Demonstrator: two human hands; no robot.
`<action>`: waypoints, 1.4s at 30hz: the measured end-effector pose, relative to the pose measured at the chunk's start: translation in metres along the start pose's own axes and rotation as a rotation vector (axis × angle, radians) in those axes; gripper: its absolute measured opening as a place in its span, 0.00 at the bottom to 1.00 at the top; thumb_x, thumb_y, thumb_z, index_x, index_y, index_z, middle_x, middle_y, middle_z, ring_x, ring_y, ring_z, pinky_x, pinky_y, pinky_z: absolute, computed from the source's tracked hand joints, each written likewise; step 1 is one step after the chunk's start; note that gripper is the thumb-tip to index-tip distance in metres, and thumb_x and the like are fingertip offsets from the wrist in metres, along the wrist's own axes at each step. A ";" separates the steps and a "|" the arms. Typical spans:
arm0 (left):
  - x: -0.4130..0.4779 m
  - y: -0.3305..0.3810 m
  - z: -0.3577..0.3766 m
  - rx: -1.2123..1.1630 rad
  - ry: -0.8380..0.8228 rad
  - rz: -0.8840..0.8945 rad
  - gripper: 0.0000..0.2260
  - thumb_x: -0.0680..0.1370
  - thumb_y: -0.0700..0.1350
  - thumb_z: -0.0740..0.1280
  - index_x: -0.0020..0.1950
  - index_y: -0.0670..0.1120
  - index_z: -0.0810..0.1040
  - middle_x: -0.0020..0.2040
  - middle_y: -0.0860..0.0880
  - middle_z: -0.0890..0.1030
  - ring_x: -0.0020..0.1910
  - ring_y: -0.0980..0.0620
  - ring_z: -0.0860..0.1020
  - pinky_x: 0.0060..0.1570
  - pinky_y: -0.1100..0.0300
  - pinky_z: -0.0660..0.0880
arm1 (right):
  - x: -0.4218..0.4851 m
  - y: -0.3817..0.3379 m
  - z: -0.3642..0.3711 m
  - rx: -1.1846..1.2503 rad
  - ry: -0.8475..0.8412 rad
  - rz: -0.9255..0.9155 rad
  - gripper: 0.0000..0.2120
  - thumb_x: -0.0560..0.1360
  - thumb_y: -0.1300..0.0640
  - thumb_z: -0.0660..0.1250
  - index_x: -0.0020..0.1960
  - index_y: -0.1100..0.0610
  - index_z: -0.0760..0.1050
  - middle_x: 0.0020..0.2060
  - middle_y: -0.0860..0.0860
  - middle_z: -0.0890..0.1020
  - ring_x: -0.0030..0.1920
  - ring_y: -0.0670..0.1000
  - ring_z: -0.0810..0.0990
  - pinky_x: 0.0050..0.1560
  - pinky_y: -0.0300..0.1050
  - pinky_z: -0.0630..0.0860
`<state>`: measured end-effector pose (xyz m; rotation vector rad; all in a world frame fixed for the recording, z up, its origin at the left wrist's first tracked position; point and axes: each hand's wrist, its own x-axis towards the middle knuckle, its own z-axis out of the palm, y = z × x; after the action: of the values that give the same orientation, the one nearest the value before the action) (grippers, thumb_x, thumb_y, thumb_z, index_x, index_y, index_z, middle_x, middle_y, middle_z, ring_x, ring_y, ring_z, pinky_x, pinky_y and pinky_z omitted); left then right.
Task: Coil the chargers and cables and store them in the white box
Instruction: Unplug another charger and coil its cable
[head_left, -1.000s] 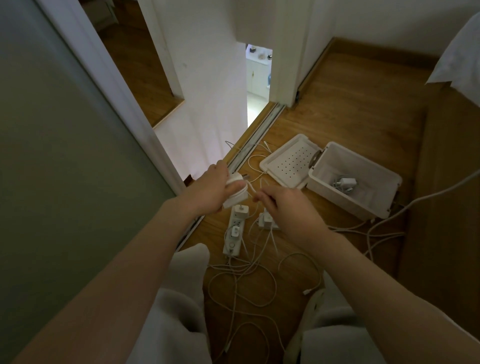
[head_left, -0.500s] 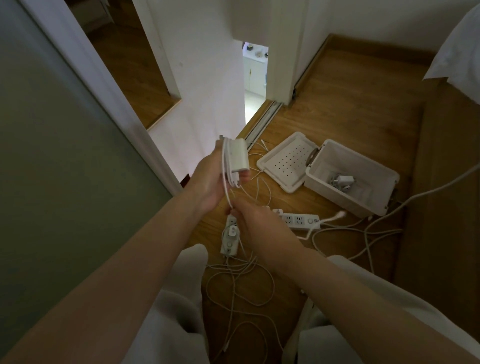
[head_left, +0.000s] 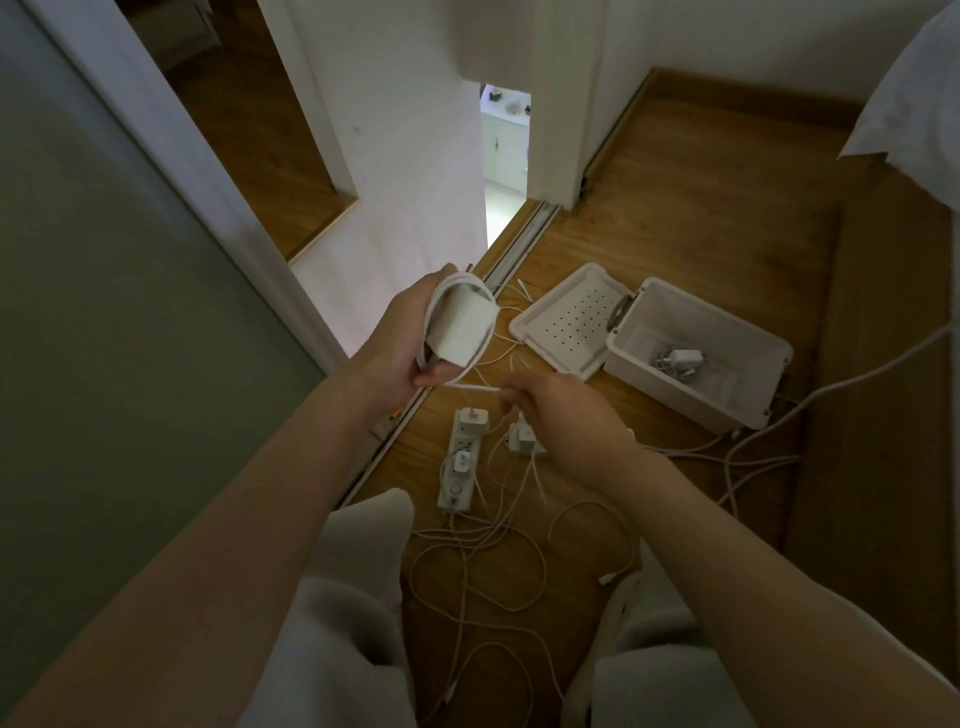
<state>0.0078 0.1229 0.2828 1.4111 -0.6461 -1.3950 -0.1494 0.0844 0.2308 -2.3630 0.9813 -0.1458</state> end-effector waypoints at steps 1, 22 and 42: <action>-0.002 0.002 -0.001 0.180 0.034 0.002 0.17 0.81 0.57 0.53 0.45 0.48 0.74 0.32 0.47 0.75 0.22 0.55 0.72 0.17 0.68 0.62 | 0.000 0.001 -0.003 -0.012 0.006 0.001 0.12 0.81 0.52 0.53 0.48 0.53 0.75 0.33 0.44 0.72 0.34 0.46 0.72 0.33 0.40 0.67; 0.024 -0.036 -0.017 1.108 0.231 0.281 0.14 0.81 0.53 0.53 0.59 0.45 0.65 0.51 0.47 0.69 0.47 0.51 0.71 0.37 0.63 0.69 | -0.012 -0.021 -0.015 0.149 0.229 -0.028 0.14 0.81 0.53 0.53 0.53 0.55 0.76 0.28 0.45 0.71 0.26 0.42 0.67 0.26 0.34 0.60; 0.022 -0.036 -0.007 1.248 0.177 0.103 0.17 0.79 0.54 0.59 0.48 0.44 0.81 0.41 0.45 0.79 0.38 0.49 0.76 0.44 0.52 0.77 | -0.023 -0.034 -0.011 -0.151 0.170 -0.146 0.17 0.80 0.60 0.56 0.68 0.58 0.64 0.60 0.53 0.72 0.57 0.49 0.70 0.48 0.36 0.62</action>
<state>0.0090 0.1180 0.2403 2.3442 -1.5797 -0.6953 -0.1482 0.1141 0.2611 -2.5962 0.9250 -0.3439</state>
